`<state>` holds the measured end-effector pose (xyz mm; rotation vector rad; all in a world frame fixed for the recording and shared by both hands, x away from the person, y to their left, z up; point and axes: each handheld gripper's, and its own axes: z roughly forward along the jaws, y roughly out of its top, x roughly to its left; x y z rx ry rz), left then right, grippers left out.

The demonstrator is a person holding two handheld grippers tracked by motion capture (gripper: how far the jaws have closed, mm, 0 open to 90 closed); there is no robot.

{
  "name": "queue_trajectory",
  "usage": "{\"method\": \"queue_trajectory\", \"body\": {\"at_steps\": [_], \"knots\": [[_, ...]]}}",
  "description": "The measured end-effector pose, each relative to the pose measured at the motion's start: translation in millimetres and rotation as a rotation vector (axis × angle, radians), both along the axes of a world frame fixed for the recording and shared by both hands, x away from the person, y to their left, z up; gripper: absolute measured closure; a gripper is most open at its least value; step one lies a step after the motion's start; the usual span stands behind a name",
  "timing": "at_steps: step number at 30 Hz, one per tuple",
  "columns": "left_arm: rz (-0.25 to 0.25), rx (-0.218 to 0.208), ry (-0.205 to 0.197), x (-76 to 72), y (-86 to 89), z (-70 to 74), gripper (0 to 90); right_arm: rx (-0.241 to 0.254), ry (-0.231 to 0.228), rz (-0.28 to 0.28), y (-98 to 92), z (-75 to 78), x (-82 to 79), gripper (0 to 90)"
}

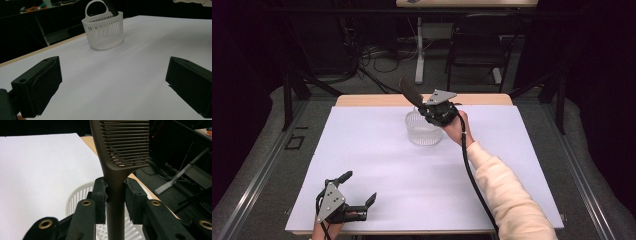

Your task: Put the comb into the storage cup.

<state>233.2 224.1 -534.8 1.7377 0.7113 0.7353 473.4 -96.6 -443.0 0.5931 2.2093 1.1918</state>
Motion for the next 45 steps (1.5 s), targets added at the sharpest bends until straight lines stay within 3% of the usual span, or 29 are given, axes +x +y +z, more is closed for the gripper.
{"method": "queue_trajectory", "body": {"at_steps": [34,45], "knots": [[0.0,-0.007,0.007,0.1,-1.5,-0.5,0.4,-0.038,0.004,0.024,5.8,-8.9,3.6,71.6],[-0.001,-0.008,0.007,-0.3,-0.9,-0.3,0.4,-0.07,0.004,0.03,7.7,-13.1,5.1,71.6]]}}
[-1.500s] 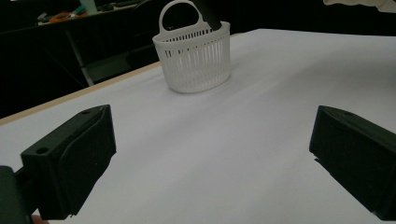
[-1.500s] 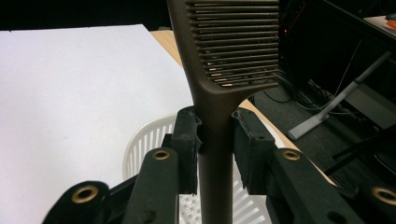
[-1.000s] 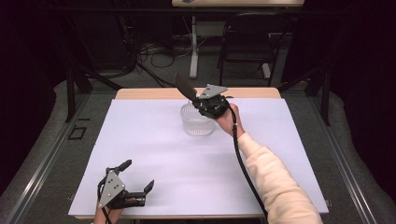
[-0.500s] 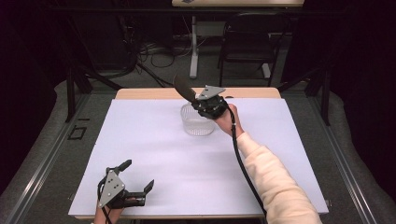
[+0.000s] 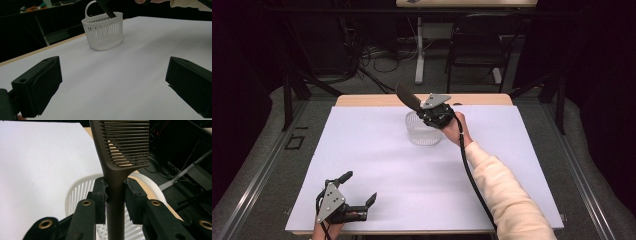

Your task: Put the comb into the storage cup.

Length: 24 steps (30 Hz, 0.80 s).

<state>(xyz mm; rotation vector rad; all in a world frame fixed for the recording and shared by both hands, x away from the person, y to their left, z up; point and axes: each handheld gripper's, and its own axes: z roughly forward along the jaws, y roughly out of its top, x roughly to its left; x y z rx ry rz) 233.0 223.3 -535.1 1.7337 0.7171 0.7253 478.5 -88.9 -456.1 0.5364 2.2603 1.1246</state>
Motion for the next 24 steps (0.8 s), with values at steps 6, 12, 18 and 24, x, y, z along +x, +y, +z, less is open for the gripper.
{"method": "queue_trajectory", "body": {"at_steps": [6,12,18,24], "knots": [[-0.001,0.001,0.0,0.1,-0.4,-0.1,0.4,-0.005,0.002,0.003,0.0,-1.6,0.4,71.6],[0.001,0.003,-0.002,0.4,-0.4,-0.3,0.5,-0.019,0.006,0.011,2.6,-5.5,2.2,71.6],[-0.001,0.005,-0.004,0.2,-0.1,-0.1,0.5,-0.022,0.011,0.022,4.7,-9.4,2.3,71.6],[0.002,0.003,0.0,0.5,-0.2,-0.6,0.4,-0.03,0.019,0.03,5.2,-13.6,3.4,71.6]]}}
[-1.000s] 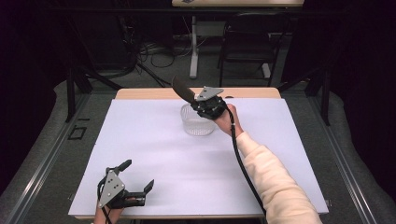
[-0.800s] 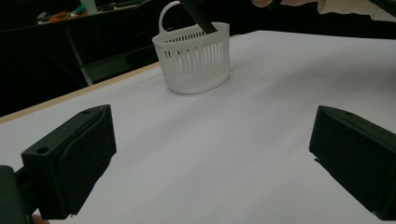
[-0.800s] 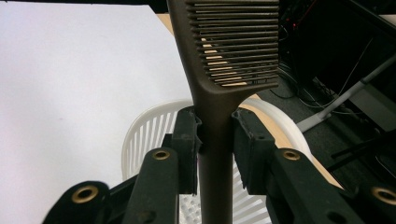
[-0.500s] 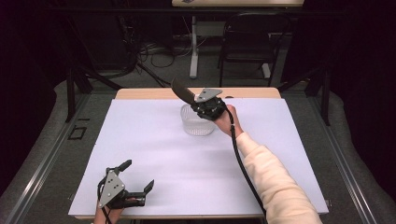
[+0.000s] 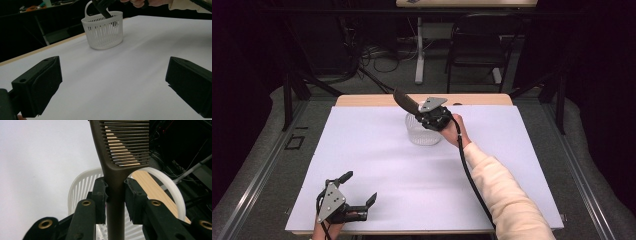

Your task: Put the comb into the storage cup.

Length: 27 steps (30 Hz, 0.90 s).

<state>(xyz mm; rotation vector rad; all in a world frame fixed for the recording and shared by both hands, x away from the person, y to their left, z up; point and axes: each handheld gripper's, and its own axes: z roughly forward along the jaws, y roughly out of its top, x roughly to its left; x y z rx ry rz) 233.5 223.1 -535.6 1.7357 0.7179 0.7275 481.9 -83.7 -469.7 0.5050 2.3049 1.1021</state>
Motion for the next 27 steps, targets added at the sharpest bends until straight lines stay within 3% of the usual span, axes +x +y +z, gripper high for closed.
{"method": "queue_trajectory", "body": {"at_steps": [9,27], "knots": [[0.0,0.001,-0.002,0.1,0.6,0.1,0.5,-0.034,0.025,0.021,0.9,-5.8,3.2,71.5],[0.002,-0.002,-0.002,-0.4,0.4,0.2,0.6,-0.091,0.028,0.052,5.2,-12.6,6.6,71.6]]}}
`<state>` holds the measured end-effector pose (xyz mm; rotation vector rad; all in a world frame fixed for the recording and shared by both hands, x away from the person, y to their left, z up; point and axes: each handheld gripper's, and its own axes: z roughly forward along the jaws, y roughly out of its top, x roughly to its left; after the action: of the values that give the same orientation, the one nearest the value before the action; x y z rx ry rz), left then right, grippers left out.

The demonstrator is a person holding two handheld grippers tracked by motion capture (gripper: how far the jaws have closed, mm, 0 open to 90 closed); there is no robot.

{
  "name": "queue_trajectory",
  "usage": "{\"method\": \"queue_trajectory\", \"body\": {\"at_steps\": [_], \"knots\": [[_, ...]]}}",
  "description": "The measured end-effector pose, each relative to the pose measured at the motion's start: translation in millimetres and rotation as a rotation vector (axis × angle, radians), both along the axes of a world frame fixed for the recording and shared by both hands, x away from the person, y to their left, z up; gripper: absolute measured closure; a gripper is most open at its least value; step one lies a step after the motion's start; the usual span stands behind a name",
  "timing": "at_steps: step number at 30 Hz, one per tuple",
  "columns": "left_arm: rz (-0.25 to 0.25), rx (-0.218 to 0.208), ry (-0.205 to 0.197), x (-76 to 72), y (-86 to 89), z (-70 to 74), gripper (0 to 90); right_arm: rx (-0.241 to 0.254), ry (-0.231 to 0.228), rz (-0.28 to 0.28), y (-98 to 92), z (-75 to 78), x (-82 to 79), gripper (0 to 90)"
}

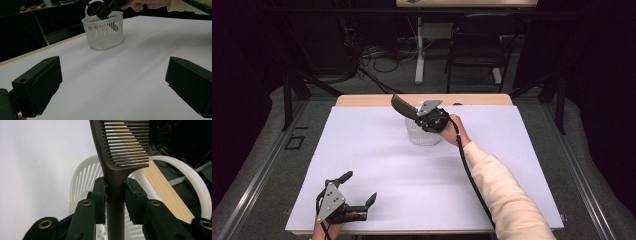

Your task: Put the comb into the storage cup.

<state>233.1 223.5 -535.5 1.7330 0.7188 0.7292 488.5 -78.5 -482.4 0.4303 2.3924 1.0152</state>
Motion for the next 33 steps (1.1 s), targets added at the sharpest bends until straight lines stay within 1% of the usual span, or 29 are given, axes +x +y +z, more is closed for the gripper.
{"method": "queue_trajectory", "body": {"at_steps": [2,4,7,9,10,12,13,18,23,28,30,31,33], "knots": [[0.0,0.001,0.001,0.0,0.2,0.0,0.6,-0.002,0.002,-0.001,0.9,-0.3,-0.2,71.6],[0.0,0.0,0.001,0.0,0.2,0.0,0.6,-0.015,0.003,-0.001,0.8,0.0,-0.2,71.6],[-0.002,0.003,0.001,0.2,0.2,0.0,0.6,-0.015,-0.001,0.003,0.0,-0.8,1.7,71.6],[-0.002,0.003,0.001,0.3,0.2,0.0,0.6,-0.021,0.013,-0.005,-0.8,-1.3,2.0,71.6],[-0.001,0.002,0.001,0.3,0.3,0.0,0.6,-0.018,0.008,-0.002,-1.0,-2.1,3.0,71.5],[-0.002,0.003,0.001,0.4,0.3,-0.1,0.6,-0.019,0.018,-0.008,-1.2,-3.5,3.4,71.5],[-0.002,0.003,0.002,0.3,0.3,0.0,0.6,-0.028,0.023,-0.01,-1.4,-3.6,3.7,71.5],[-0.001,0.001,0.003,0.4,0.3,-0.2,0.7,-0.049,0.026,-0.002,-1.6,-5.5,5.5,71.5],[-0.005,0.002,0.001,0.3,0.2,-0.1,0.7,-0.049,0.034,0.0,-0.4,-7.4,5.9,71.5],[-0.006,0.003,0.0,0.4,0.3,0.0,0.7,-0.064,0.034,0.003,0.4,-8.2,6.6,71.5],[-0.006,0.001,0.002,0.3,0.2,-0.1,0.7,-0.064,0.044,0.002,0.7,-8.3,7.3,71.5],[-0.007,0.003,0.002,0.3,0.3,-0.1,0.7,-0.073,0.047,-0.002,0.8,-7.9,7.2,71.5],[-0.008,0.002,0.001,0.4,0.3,-0.1,0.7,-0.069,0.046,0.002,1.1,-8.7,8.0,71.4]]}}
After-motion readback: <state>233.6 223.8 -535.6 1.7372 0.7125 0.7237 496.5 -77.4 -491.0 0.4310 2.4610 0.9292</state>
